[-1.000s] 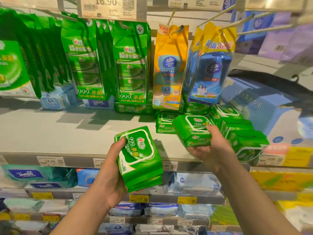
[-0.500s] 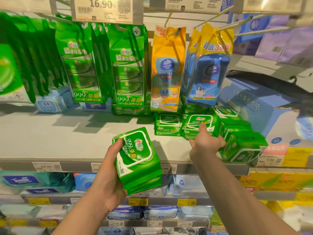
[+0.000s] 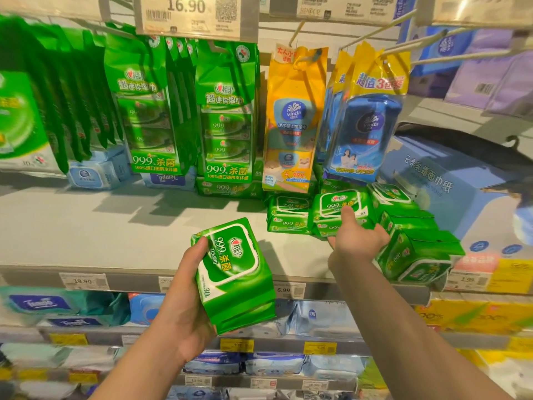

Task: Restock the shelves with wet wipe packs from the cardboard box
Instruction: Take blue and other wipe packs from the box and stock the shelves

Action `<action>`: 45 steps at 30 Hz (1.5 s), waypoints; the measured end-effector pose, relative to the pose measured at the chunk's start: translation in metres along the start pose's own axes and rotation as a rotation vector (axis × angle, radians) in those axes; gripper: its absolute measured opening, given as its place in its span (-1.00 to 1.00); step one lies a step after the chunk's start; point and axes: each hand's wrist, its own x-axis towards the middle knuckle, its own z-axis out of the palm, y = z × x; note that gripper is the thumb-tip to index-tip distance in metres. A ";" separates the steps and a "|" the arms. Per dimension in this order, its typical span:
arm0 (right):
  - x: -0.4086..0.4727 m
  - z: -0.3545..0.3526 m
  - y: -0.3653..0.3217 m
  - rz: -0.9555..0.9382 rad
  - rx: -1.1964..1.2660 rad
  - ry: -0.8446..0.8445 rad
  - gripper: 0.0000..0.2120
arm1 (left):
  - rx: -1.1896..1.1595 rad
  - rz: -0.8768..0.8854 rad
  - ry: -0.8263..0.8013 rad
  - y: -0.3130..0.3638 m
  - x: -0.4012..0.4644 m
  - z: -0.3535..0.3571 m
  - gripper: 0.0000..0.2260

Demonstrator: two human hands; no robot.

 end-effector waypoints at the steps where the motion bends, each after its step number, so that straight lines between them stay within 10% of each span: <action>1: 0.004 0.001 -0.001 0.039 0.002 -0.002 -0.13 | -0.001 0.000 0.000 0.000 0.000 0.001 -0.61; 15: 0.020 -0.008 -0.007 0.104 -0.251 -0.086 -0.49 | -0.009 -0.007 -0.010 -0.002 0.000 0.006 -0.61; 19: 0.000 -0.020 0.005 -0.132 -0.523 -0.044 -0.17 | -0.020 -0.002 -0.008 -0.001 0.001 0.004 -0.61; 27: 0.012 -0.033 -0.002 -0.712 -1.146 -0.481 -0.60 | -0.004 0.030 -0.010 -0.001 0.006 0.007 -0.62; 45: 0.018 -0.022 -0.005 -0.708 -1.044 -0.517 -0.48 | 0.033 -0.036 -0.010 -0.003 0.010 0.013 -0.53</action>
